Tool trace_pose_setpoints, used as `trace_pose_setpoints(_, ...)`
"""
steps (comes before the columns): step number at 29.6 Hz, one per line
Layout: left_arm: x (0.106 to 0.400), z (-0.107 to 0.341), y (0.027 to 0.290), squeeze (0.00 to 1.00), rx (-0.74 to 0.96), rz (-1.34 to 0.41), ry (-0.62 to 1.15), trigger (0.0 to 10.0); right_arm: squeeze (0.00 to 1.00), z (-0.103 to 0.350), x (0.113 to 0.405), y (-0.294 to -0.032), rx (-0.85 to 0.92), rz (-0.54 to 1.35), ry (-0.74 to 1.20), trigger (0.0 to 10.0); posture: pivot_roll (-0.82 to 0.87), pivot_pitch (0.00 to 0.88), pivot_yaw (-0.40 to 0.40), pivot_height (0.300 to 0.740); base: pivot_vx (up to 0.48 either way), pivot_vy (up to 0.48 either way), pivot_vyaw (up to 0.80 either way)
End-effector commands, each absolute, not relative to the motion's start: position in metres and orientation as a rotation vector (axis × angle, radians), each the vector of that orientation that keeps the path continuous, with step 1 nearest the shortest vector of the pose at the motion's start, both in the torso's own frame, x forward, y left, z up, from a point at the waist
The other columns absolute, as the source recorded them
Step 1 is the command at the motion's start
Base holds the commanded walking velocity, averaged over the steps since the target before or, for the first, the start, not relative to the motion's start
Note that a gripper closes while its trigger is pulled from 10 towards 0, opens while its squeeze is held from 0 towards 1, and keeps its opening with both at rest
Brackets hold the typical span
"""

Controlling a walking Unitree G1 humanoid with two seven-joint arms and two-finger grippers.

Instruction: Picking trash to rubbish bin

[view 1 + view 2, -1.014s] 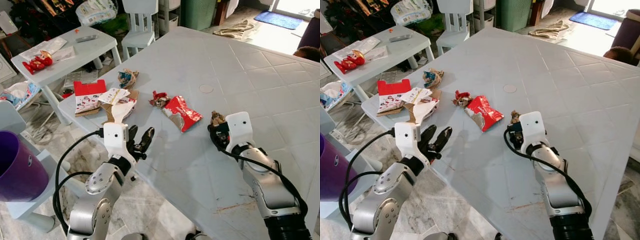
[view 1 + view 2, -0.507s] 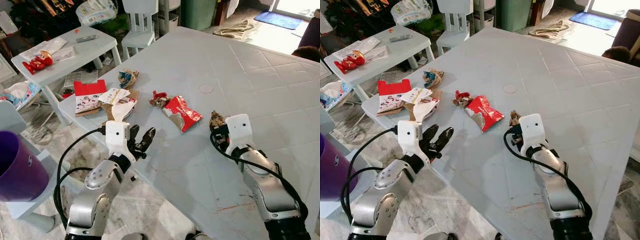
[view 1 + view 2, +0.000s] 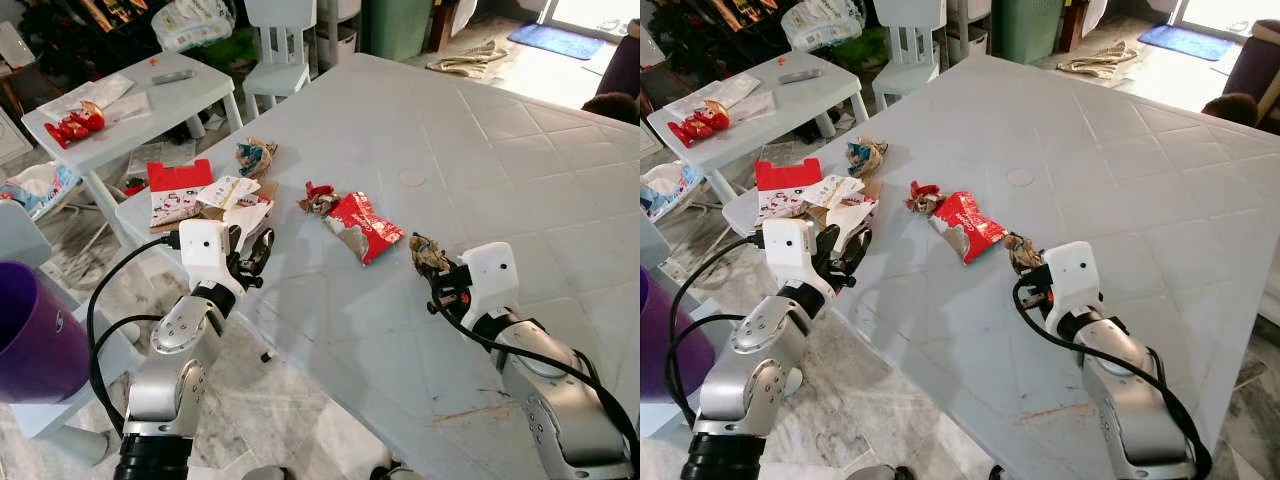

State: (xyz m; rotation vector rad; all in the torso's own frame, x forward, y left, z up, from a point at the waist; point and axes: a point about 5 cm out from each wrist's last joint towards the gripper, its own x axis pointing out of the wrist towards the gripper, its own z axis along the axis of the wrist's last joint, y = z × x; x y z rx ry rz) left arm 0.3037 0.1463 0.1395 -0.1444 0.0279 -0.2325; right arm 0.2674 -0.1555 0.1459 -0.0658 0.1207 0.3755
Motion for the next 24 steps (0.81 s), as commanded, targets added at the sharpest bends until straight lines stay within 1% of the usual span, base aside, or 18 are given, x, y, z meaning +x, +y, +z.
trace_pose_setpoints(1, 0.305, 0.138, 0.152, 0.0, -0.127, -0.207, 0.026, 10.0, 0.0, 0.154, 0.263, -0.149, -0.038, 0.429, 0.096, 0.0, 0.0, 0.115, 0.018, 0.74, 0.0, 0.0, 0.0)
trace_pose_setpoints(3, 0.305, 0.136, 0.153, 0.0, -0.113, -0.195, 0.019, 10.0, 0.0, 0.159, 0.254, -0.141, -0.007, 0.515, 0.092, 0.0, 0.0, 0.115, 0.017, 0.74, 0.0, 0.0, 0.0)
trace_pose_setpoints(6, 0.309, 0.133, 0.156, 0.0, -0.113, -0.17, 0.016, 10.0, 0.0, 0.162, 0.247, -0.138, -0.004, 0.557, 0.101, 0.0, -0.01, 0.118, 0.012, 0.74, 0.0, 0.0, 0.0)
trace_pose_setpoints(11, 0.314, 0.127, 0.157, 0.0, -0.09, -0.119, 0.015, 10.0, 0.0, 0.166, 0.241, -0.14, -0.005, 0.566, 0.109, 0.0, -0.03, 0.128, 0.006, 0.74, 0.0, 0.0, 0.0)
trace_pose_setpoints(16, 0.317, 0.126, 0.154, 0.0, -0.073, -0.122, 0.004, 10.0, 0.0, 0.168, 0.237, -0.142, -0.005, 0.567, 0.116, 0.0, -0.05, 0.134, 0.001, 0.74, 0.0, 0.0, 0.0)
trace_pose_setpoints(24, 0.326, 0.121, 0.151, 0.0, -0.078, -0.127, 0.008, 10.0, 0.0, 0.173, 0.235, -0.139, -0.004, 0.581, 0.115, 0.0, -0.06, 0.138, -0.005, 0.74, 0.0, 0.0, 0.0)
